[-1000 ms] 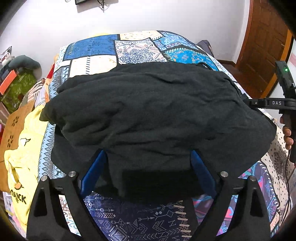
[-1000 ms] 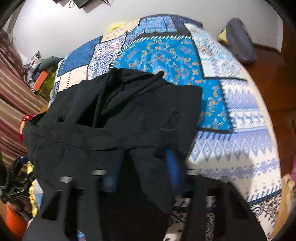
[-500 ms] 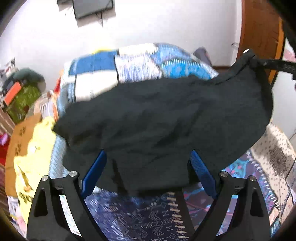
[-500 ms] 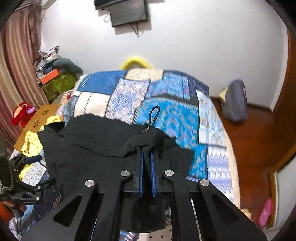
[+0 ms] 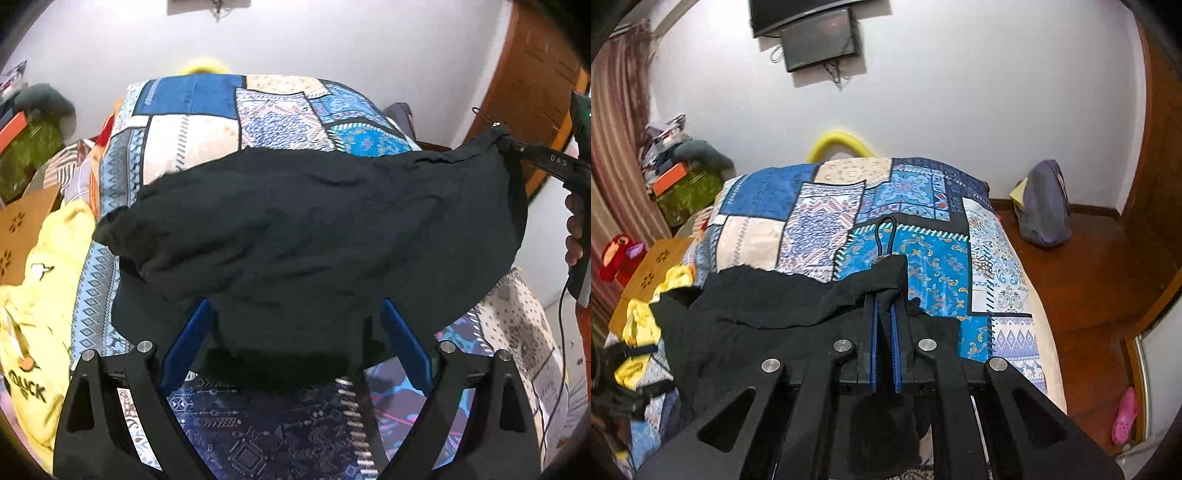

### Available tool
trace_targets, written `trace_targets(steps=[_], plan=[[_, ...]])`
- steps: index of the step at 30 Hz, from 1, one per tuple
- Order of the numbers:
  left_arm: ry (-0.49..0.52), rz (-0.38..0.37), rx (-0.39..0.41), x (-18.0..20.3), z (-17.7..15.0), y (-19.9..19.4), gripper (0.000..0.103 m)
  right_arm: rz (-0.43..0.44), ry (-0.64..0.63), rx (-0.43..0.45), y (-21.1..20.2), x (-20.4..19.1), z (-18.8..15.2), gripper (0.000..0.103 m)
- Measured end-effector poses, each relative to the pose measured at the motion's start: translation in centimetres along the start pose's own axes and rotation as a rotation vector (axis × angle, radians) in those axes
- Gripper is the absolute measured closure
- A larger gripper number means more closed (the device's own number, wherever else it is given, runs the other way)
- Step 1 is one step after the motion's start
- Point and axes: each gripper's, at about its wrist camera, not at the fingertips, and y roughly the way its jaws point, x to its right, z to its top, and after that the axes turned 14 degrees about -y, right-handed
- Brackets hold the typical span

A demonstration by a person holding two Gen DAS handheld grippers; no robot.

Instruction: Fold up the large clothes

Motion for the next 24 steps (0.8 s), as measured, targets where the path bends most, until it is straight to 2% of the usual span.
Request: trace_targets(steps=[2,5,9,12,15,18,22,24], plan=[[-0.028,0.051,0.006,0.0,0.6,1.4,0.015,-0.018,0.008,-0.020,1.3,0.4,-0.3,0.098],[-0.059,0.036,-0.010,0.1,2.5,4.0,0.014,-0.056,0.034,-0.072,3.8,1.1,-1.3,0.098],[-0.034,0.085,0.012,1.1,3.9,5.4,0.014,-0.089,0.028,-0.158,6.8,1.6,-3.1,0.096],[-0.050,0.110,0.005,1.0,4.8,6.6,0.011,-0.125,-0.041,-0.245,8.7,0.8,-4.6,0.093],[-0.063,0.131,-0.003,0.8,5.2,7.8,0.004,-0.161,-0.091,-0.305,8.7,0.4,-5.3,0.087],[-0.082,0.125,-0.014,0.3,5.5,8.6,0.002,-0.174,-0.101,-0.308,6.5,0.2,-4.7,0.087],[-0.081,0.117,-0.012,0.2,5.5,8.6,0.002,-0.174,-0.134,-0.216,2.2,-1.2,-2.7,0.083],[-0.079,0.112,-0.014,0.1,5.5,8.6,0.002,-0.174,-0.130,-0.122,-0.5,-2.4,-1.4,0.065]])
